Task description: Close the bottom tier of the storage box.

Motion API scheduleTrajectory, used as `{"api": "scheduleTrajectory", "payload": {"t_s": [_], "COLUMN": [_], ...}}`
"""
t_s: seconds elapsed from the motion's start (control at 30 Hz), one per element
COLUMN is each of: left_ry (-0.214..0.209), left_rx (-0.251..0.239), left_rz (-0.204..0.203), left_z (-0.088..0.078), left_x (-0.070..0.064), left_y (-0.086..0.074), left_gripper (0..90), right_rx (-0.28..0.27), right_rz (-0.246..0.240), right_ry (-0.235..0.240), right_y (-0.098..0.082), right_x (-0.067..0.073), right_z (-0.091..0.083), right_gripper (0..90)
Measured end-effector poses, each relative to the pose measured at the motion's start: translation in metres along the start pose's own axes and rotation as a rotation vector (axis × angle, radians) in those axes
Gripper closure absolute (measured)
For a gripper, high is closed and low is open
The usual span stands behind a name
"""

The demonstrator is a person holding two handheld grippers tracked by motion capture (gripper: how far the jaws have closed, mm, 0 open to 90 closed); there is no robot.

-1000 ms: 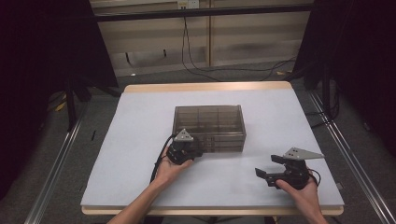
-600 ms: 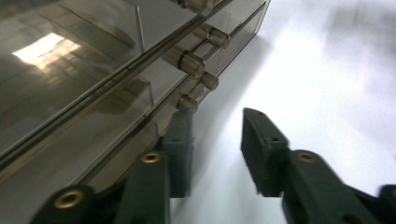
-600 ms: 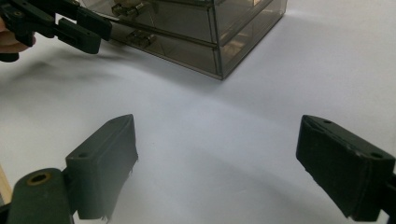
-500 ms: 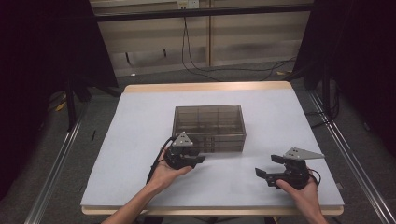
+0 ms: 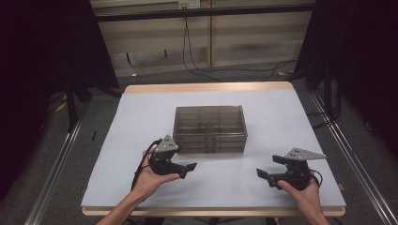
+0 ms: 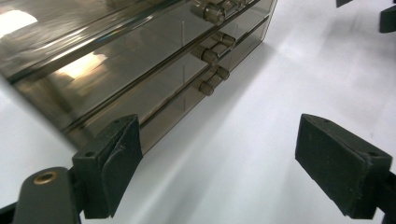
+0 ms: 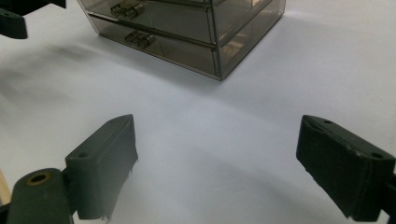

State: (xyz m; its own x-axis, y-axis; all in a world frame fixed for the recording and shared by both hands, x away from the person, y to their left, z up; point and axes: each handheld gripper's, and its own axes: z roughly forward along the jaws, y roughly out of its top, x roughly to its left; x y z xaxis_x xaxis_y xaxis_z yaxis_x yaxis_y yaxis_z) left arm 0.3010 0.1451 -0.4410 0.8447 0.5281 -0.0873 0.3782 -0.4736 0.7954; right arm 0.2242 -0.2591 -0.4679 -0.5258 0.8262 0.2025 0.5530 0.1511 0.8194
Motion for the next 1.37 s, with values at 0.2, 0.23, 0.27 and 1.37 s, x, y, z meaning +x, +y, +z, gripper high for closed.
{"api": "scheduleTrajectory", "payload": {"t_s": [0.2,0.23,0.27,1.37], "left_ry": [0.030,0.032,0.022,0.114], "left_rx": [-0.025,-0.023,-0.021,-0.121], "left_rz": [-0.038,-0.034,-0.035,-0.138], "left_z": [-0.022,-0.026,-0.030,-0.082], "left_x": [0.012,0.014,0.016,0.026], "left_y": [-0.008,-0.010,-0.012,-0.085], "left_gripper": [7.6,7.2,5.9,4.1], "right_rx": [0.005,0.005,0.005,-0.010], "right_rz": [0.003,0.004,0.005,0.015], "right_ry": [-0.004,-0.008,-0.005,-0.056], "right_y": [0.000,0.000,0.000,0.000], "right_x": [0.000,0.000,0.000,-0.005], "right_z": [0.001,0.001,0.001,-0.004], "right_gripper": [11.6,11.6,11.6,12.0]}}
